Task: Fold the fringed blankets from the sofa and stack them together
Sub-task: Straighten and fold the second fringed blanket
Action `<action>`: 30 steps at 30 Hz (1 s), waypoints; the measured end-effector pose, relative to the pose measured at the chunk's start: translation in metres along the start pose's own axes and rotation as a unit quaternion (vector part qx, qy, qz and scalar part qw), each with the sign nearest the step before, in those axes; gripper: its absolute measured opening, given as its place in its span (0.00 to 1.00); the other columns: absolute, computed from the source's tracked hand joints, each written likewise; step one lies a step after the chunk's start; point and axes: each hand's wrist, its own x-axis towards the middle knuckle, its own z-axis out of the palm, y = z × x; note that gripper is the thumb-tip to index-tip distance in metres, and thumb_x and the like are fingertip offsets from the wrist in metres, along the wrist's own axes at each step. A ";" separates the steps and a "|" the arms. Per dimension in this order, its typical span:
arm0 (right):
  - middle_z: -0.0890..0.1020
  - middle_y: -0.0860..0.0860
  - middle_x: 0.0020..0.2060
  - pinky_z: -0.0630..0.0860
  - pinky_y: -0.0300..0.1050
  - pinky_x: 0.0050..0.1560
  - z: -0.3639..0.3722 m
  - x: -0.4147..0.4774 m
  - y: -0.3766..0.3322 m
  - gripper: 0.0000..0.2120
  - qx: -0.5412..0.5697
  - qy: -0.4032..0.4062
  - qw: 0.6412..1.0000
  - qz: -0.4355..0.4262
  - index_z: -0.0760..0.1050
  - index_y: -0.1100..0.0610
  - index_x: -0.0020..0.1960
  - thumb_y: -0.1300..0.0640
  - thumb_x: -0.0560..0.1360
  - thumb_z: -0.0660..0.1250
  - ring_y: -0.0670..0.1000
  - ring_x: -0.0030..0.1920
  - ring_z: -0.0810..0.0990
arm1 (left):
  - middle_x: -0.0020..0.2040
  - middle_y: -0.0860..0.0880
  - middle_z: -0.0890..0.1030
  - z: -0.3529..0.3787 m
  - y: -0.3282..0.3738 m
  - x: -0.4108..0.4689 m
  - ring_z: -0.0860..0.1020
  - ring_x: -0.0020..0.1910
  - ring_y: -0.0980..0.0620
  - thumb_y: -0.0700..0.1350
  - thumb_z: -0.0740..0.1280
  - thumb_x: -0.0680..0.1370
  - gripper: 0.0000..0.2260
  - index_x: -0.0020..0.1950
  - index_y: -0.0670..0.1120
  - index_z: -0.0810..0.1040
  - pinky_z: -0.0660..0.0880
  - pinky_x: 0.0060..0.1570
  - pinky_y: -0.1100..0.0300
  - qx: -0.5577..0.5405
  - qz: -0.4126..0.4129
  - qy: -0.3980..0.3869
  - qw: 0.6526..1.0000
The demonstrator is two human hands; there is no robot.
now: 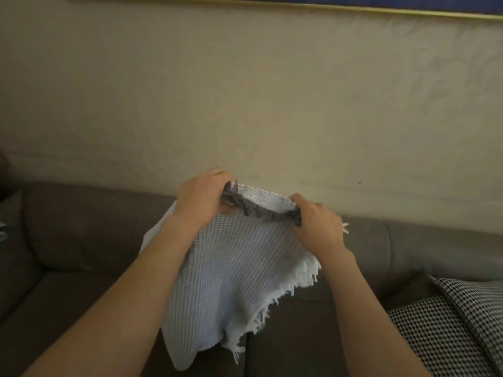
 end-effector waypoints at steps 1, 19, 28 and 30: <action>0.83 0.53 0.48 0.69 0.52 0.48 0.003 0.002 0.001 0.19 -0.039 0.025 0.999 -0.006 0.78 0.48 0.61 0.61 0.71 0.68 0.61 0.52 0.79 | 0.44 0.53 0.76 0.004 -0.003 -0.001 0.77 0.41 0.48 0.47 0.83 0.68 0.17 0.44 0.52 0.75 0.70 0.36 0.55 0.016 -0.005 -0.006 1.000; 0.79 0.49 0.32 0.77 0.49 0.32 0.010 0.006 -0.037 0.14 0.089 -0.187 0.965 -0.161 0.78 0.53 0.38 0.43 0.69 0.76 0.51 0.35 0.78 | 0.47 0.47 0.84 0.055 -0.040 -0.053 0.82 0.52 0.41 0.44 0.69 0.79 0.03 0.51 0.52 0.79 0.78 0.41 0.48 0.138 -0.176 -0.066 0.972; 0.76 0.52 0.49 0.74 0.49 0.36 0.017 0.014 -0.020 0.13 0.253 0.169 0.944 -0.130 0.79 0.57 0.44 0.72 0.64 0.71 0.54 0.44 0.77 | 0.52 0.40 0.86 0.059 -0.060 -0.057 0.83 0.54 0.33 0.43 0.72 0.77 0.08 0.56 0.47 0.83 0.79 0.49 0.46 -0.036 -0.307 0.012 0.951; 0.79 0.52 0.49 0.73 0.48 0.33 0.017 0.015 -0.020 0.18 0.264 0.160 0.950 -0.053 0.77 0.56 0.50 0.73 0.65 0.70 0.57 0.43 0.80 | 0.53 0.38 0.85 0.054 -0.057 -0.047 0.81 0.54 0.34 0.41 0.71 0.78 0.06 0.55 0.42 0.80 0.73 0.45 0.49 -0.137 -0.304 0.049 0.941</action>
